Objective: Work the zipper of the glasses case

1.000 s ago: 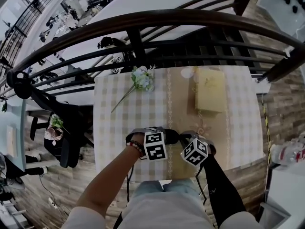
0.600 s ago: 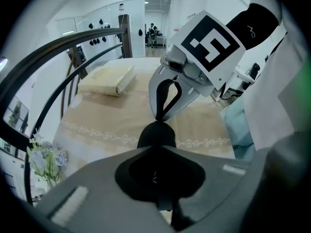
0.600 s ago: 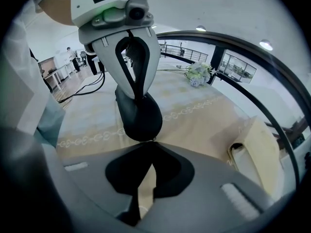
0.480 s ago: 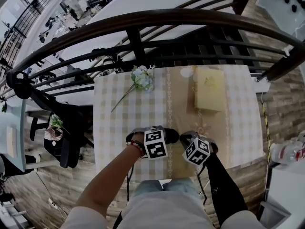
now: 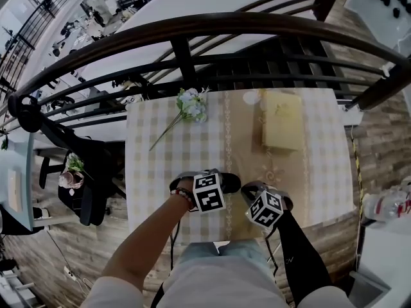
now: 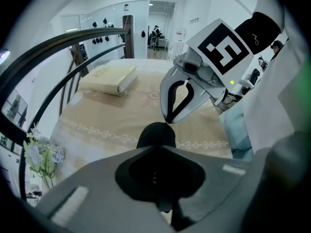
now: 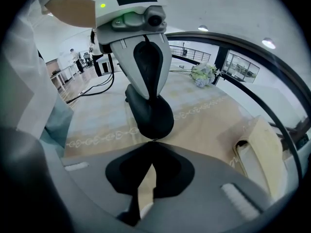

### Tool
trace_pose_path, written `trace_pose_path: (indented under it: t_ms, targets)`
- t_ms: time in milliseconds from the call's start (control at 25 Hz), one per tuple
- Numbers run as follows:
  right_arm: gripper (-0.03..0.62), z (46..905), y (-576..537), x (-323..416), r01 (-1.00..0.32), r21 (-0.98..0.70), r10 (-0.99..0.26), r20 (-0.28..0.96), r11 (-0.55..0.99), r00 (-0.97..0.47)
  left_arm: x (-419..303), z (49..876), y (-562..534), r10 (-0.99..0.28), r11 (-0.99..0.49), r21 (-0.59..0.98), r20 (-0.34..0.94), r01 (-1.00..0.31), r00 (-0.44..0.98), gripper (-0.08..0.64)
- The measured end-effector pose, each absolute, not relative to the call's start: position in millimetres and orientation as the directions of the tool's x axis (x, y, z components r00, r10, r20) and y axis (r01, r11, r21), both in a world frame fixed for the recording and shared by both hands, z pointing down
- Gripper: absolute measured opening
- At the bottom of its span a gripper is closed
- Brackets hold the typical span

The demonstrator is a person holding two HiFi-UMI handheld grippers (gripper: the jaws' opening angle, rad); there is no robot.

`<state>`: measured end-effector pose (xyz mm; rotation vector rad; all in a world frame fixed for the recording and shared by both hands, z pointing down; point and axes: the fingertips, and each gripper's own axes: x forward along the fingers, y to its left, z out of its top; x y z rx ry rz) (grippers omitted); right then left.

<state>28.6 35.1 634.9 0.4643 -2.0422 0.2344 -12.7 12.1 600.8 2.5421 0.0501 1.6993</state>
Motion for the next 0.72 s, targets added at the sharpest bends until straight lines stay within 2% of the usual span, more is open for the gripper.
trace_pose_path:
  t_ms: [520,720]
  targets:
    - [0.029,632,47,20,-0.454,-0.022,-0.214,0.86,0.891,-0.463,-12,601,12,0.079,-0.996,0.093,0.917,-0.018,0.39,0.009]
    - [0.028,635,84,-25,-0.34,-0.08,-0.117,0.845,0.937,-0.521,-12,599,12,0.076,-0.995,0.093,0.915,-0.024,0.395,0.009]
